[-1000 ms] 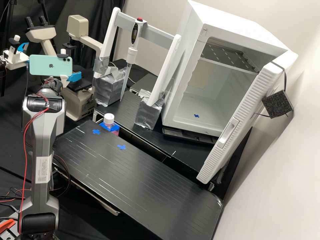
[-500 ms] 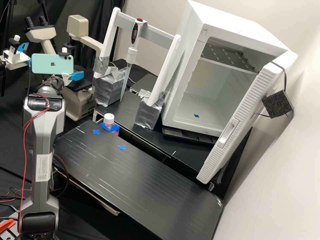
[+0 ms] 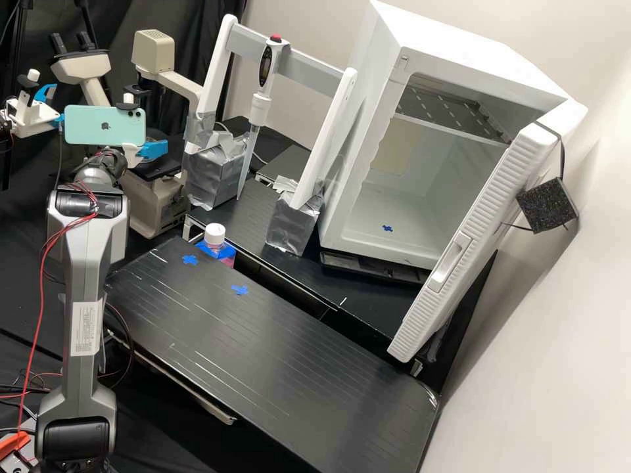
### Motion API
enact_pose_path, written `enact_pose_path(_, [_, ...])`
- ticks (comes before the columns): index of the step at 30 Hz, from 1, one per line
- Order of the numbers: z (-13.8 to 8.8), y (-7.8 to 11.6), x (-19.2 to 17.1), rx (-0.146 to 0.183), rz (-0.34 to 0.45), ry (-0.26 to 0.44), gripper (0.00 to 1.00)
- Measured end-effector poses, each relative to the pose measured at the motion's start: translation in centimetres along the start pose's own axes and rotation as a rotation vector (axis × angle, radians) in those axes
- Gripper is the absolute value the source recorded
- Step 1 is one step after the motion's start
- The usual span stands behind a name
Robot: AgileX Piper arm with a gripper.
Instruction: Move the petri dish to the microscope
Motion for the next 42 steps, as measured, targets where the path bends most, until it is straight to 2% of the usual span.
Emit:
enact_pose_path(2, [0.1,0.0,0.0,-0.006,0.001,-0.001,1.0])
enact_pose_path(7, [0.0,0.2,0.1,0.026,0.004,-0.01,1.0])
enact_pose_path(12, [0.2,0.2,0.1,0.03,0.004,-0.014,1.0])
enact_pose_path(17, [0.7,0.5,-0.5,0.059,0.0,-0.017,1.0])
enact_pose_path(21, [0.9,1.2,-1.7,0.066,-0.012,-0.006,1.0])
enact_pose_path(23, [0.8,1.5,-2.6,0.076,-0.02,0.011,1.0])
enact_pose_path(26, [0.9,2.0,-4.5,0.113,-0.033,0.051,1.0])
enact_pose_path(28, [0.8,2.9,-6.5,0.144,-0.031,0.101,1.0])
enact_pose_path(30, [1.1,3.3,-8.4,0.161,-0.026,0.138,1.0])
enact_pose_path(31, [1.0,3.9,-9.5,0.168,-0.009,0.164,1.0])
enact_pose_path(34, [1.5,5.0,-13.0,0.222,0.049,0.228,1.0])
enact_pose_path(39, [2.9,6.0,-19.5,0.252,0.19,0.334,1.0])
enact_pose_path(42, [4.4,6.1,-22.5,0.259,0.286,0.348,1.0])
